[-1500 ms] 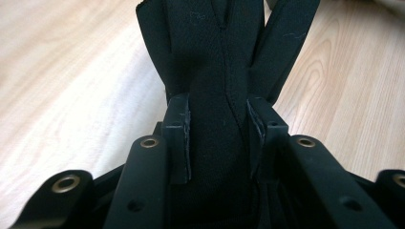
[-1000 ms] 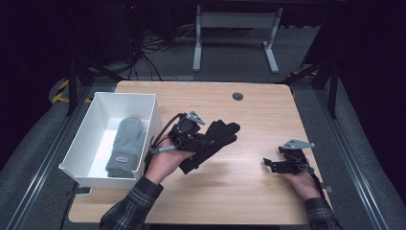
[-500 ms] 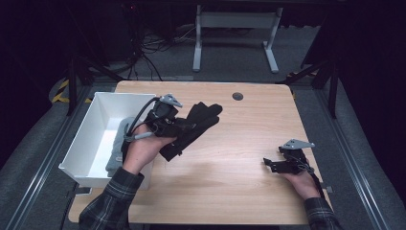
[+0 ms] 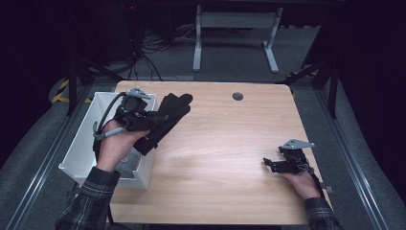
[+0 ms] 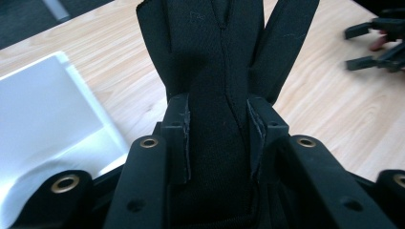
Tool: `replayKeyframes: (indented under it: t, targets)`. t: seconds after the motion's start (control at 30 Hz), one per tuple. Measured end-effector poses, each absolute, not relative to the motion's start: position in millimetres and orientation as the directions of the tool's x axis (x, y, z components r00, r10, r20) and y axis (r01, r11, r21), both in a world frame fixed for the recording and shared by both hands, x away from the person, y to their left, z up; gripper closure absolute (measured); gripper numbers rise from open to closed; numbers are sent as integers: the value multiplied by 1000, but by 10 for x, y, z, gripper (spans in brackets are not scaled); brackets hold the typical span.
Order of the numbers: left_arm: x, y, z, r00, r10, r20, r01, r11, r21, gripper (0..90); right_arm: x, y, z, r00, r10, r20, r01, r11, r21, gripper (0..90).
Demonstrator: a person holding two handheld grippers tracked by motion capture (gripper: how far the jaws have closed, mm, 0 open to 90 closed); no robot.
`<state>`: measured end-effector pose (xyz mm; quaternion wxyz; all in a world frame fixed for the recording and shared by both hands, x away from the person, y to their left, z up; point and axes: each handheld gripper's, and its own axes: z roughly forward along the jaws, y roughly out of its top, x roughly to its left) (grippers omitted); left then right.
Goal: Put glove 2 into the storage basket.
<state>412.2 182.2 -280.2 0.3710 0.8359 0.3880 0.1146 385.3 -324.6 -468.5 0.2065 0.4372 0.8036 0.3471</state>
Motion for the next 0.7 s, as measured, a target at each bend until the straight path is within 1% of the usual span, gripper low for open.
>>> replayKeyframes:
  t: [0.2,0.23,0.27,0.3,0.4,0.5,0.57,0.7]
  targets:
    - [4108,2155,-2818,600,795,-83,599,-379,705,659,3854,-3245,-4685,-532,846,-28,559,376,739,158]
    - [4108,2155,-2818,600,795,-83,599,-379,705,659,3853,-3245,-4685,-531,847,-29,560,377,738,158]
    - [4104,2258,-2835,577,813,-81,611,-364,703,659,3854,-3245,-4685,-532,846,-28,559,376,739,159]
    - [4104,2258,-2835,577,813,-81,611,-364,703,659,3854,-3245,-4685,-532,846,-28,559,376,739,158]
    - [4104,2431,-2901,526,847,-81,640,-332,693,659,3854,-3245,-4685,-532,846,-28,559,376,739,159]
    - [4106,2508,-2941,499,863,-82,655,-313,688,658,3854,-3245,-4685,-531,847,-29,560,376,738,159]
    - [4110,2598,-3005,459,885,-75,676,-294,676,659,3854,-3245,-4685,-531,847,-29,559,376,739,159]
    - [4119,2649,-3087,437,895,-85,695,-276,664,658,3854,-3245,-4685,-531,847,-29,560,376,738,159]
